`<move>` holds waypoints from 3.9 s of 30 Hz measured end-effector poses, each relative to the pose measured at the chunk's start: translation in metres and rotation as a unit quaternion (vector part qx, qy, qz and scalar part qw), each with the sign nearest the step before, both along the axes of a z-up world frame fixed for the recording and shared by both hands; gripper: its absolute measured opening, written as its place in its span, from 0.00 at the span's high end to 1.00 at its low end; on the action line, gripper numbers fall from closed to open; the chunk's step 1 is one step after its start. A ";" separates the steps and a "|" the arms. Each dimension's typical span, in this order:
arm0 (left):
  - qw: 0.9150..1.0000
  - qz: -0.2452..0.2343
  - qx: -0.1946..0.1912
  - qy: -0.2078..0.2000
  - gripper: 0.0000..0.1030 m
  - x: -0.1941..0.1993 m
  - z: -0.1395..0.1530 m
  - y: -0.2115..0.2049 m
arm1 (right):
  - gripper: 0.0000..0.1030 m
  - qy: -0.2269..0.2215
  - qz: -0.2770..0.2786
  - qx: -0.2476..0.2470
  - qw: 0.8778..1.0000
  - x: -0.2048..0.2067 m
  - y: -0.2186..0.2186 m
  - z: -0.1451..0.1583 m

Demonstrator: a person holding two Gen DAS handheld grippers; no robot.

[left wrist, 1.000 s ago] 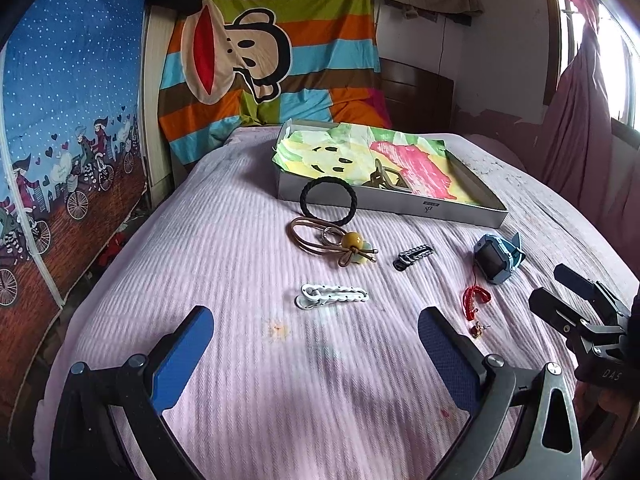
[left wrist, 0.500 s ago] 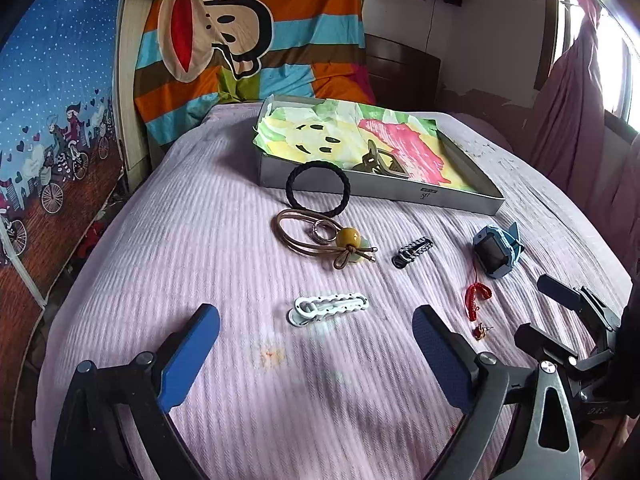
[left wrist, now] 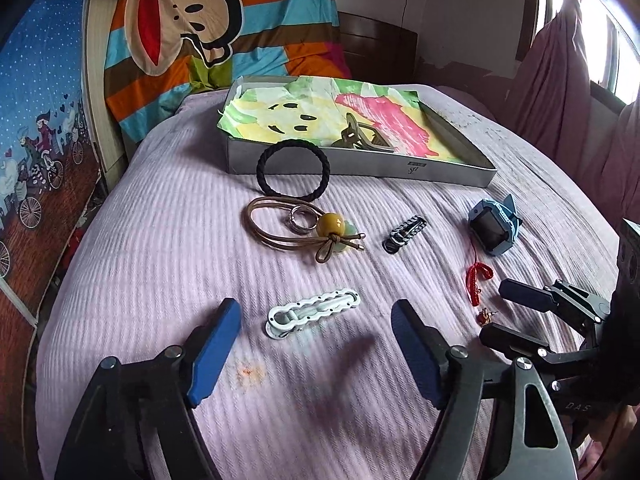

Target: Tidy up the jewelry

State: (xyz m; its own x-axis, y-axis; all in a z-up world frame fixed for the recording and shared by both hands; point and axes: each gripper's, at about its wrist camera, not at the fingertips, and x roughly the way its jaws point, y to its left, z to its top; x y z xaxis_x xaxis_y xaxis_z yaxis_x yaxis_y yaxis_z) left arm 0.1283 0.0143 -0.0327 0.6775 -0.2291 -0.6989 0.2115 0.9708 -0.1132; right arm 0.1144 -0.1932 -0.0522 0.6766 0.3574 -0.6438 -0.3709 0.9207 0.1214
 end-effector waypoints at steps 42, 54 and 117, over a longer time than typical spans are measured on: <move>0.996 -0.031 0.056 -0.065 0.85 -0.028 0.024 -0.042 | 0.88 -0.051 0.001 0.044 0.998 -0.011 -0.006 0.023; 0.993 0.030 -0.012 -0.112 0.85 -0.001 0.056 -0.042 | 0.88 -0.115 -0.037 0.069 0.990 0.016 -0.028 0.053; 0.982 0.129 -0.040 -0.133 0.09 0.077 0.045 -0.037 | 0.23 -0.140 -0.104 0.071 0.982 0.112 -0.072 0.061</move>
